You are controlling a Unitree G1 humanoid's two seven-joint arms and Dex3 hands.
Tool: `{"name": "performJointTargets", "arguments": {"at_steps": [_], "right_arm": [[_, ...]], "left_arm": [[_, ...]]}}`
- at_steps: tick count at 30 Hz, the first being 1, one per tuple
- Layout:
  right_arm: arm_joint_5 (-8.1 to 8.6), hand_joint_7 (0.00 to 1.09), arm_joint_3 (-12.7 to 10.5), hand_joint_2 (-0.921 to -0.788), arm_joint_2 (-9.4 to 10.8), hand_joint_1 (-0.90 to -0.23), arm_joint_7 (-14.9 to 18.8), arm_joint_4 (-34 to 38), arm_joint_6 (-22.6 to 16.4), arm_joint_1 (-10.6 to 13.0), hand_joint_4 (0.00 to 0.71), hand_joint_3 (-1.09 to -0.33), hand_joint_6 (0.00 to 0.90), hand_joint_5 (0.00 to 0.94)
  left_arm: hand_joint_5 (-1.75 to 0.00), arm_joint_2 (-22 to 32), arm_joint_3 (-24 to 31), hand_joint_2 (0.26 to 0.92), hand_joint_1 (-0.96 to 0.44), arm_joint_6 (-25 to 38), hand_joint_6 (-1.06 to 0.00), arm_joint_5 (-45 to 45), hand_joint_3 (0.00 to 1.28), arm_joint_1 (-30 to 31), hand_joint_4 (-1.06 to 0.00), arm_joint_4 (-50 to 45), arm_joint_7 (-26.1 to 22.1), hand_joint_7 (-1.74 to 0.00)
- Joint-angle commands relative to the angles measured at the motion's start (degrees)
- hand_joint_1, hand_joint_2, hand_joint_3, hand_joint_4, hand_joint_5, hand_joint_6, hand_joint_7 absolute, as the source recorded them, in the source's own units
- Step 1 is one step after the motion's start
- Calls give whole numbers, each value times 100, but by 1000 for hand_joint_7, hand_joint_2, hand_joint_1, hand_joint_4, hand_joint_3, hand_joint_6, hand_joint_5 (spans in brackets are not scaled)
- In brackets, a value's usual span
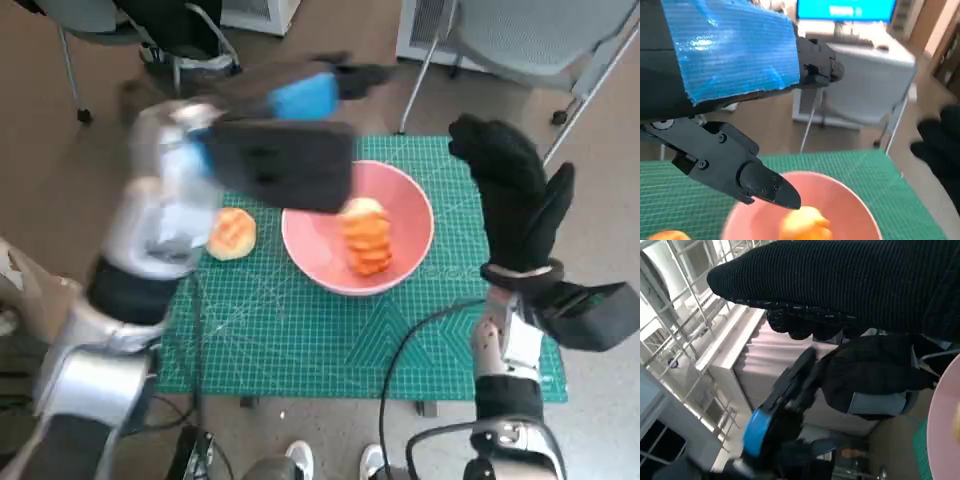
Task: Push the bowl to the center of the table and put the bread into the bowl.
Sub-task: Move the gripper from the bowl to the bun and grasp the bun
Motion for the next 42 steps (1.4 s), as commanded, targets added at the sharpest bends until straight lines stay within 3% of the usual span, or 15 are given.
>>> {"name": "performJointTargets", "arguments": {"at_steps": [1,9,18,32,42], "right_arm": [[62,438,15,-921,52,-663,89,98,54,31,188,-799,41,0],[107,445,21,-921,65,-663,168,74,125,3,186,-805,40,0],[131,451,0,-921,73,-662,277,159,171,-64,184,-808,35,0],[192,460,-42,-921,13,-668,462,279,223,-141,181,-804,17,0],[219,469,-44,-921,-51,-667,529,270,237,-115,180,-805,12,0]], "left_arm": [[1,510,461,725,-452,-70,-160,-90,0,659,1,-705,143,-5],[1,886,949,677,-343,-163,-143,-132,0,1831,1,-1535,505,-7],[1,1078,923,678,-284,143,-148,82,2,2342,1,-2111,450,-7],[1,1009,481,676,-302,430,-144,280,1,2229,1,-1937,318,-2],[1,698,-206,682,-369,347,-126,688,3,1780,1,-524,534,0]]}}
